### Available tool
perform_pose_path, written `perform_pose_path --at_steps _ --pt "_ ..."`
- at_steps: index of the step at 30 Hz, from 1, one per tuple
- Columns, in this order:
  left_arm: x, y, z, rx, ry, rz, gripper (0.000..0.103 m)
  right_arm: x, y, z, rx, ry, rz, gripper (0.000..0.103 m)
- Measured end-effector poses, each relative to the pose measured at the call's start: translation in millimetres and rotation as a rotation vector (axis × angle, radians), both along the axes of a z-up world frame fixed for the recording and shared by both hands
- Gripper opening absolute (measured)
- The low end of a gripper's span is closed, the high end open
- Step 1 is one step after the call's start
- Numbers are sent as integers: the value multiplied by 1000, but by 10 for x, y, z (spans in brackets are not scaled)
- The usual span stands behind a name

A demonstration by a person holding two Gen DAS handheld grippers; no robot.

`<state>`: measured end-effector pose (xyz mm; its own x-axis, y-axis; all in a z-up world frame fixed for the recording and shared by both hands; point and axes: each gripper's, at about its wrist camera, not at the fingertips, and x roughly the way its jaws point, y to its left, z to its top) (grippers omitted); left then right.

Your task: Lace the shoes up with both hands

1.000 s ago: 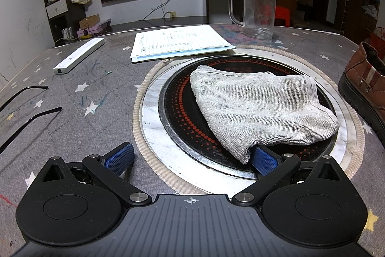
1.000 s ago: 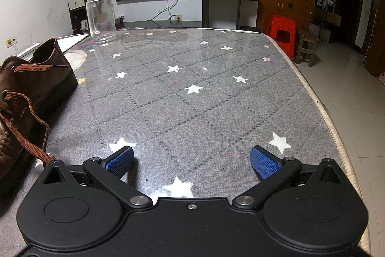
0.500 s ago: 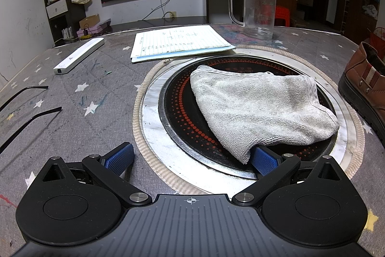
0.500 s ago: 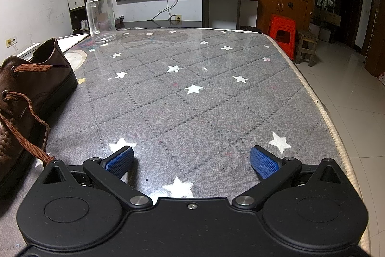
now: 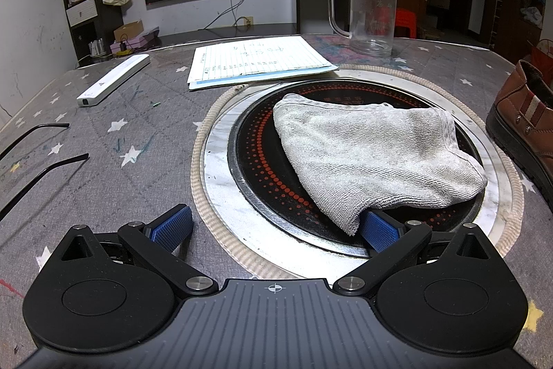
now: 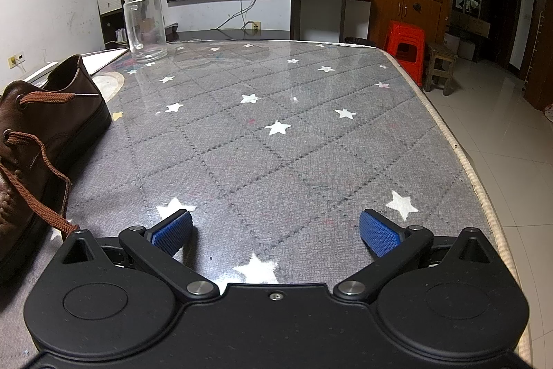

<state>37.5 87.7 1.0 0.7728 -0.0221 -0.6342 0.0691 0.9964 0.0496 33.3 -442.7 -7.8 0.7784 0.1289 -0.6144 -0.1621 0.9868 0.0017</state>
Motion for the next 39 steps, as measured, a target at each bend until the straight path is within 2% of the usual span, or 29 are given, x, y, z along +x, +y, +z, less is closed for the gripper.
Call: perform_pose_path --at_steps 39 --pt "5 3 0 0 0 0 103 2 2 -1 0 0 0 103"
